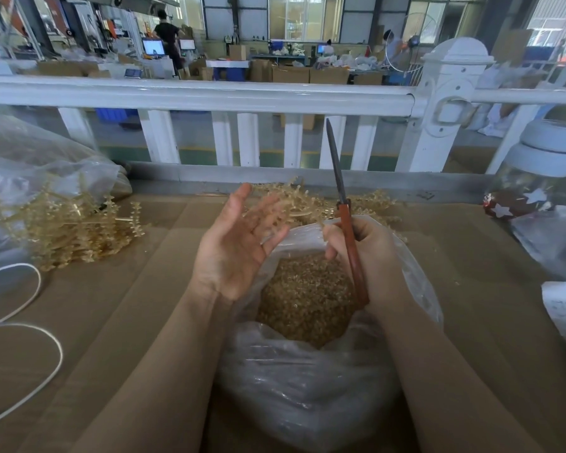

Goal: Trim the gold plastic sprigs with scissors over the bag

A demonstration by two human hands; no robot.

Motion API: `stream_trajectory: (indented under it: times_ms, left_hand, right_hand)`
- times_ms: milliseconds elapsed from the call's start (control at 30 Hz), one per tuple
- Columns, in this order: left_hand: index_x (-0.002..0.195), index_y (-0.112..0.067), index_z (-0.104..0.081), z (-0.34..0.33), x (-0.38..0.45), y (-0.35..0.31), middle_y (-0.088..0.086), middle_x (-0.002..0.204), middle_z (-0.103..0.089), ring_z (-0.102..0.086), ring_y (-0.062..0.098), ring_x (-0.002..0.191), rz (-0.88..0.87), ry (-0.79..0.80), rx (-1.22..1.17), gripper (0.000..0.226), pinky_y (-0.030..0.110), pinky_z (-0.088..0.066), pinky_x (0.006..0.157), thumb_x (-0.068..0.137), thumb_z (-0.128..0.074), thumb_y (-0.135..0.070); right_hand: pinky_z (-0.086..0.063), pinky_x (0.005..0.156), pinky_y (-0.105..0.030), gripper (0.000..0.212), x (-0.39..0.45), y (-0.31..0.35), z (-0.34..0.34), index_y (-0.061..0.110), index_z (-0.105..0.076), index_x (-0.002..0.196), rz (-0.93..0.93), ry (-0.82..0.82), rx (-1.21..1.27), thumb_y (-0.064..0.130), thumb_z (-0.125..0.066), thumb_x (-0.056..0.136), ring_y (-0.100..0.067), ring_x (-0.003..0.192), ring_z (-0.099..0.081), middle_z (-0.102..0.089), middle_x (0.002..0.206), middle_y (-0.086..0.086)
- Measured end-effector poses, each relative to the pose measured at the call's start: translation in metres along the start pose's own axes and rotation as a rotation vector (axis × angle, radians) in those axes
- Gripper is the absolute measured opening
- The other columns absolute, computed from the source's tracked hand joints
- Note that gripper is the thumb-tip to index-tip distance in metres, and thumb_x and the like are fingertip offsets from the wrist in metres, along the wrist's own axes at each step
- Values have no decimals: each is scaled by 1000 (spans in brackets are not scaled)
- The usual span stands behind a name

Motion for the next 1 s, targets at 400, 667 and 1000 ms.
stream_trajectory:
  times_ms: [400, 667, 1000]
  left_hand:
    - [101, -23, -71, 4, 2, 6, 0, 101, -72, -70, 15, 89, -24, -100, 341, 38, 35, -57, 81, 67, -83, -12]
    - [91, -14, -78, -7, -6, 14, 6, 103, -75, -71, 19, 92, -25, -129, 442, 19, 30, -56, 75, 73, -78, -19]
    - [77, -19, -80, -15, -6, 5, -1, 84, -77, -73, 9, 82, -193, -104, 472, 9, 20, -55, 71, 70, -77, -14]
  right_hand:
    - [-52, 69, -31, 29, 1, 1, 1, 33, -75, 66, -26, -3, 51, 16, -70, 88, -20, 62, -59, -64, 58, 0]
    - [-41, 47, -9, 32, 3, 1, 2, 14, -67, 57, 33, -4, -52, 17, -70, 89, -16, 53, -56, -64, 58, -12]
    - [-42, 49, -7, 25, -2, 1, -7, 19, -66, 69, 49, 125, -117, 15, -69, 93, 2, 46, -55, -61, 49, 10]
Point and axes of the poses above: each hand's wrist, its own x-axis towards the middle knuckle, its own z-axis out of the back of the hand, y = z × x, the point moved 5 cm from there along x, towards the middle knuckle
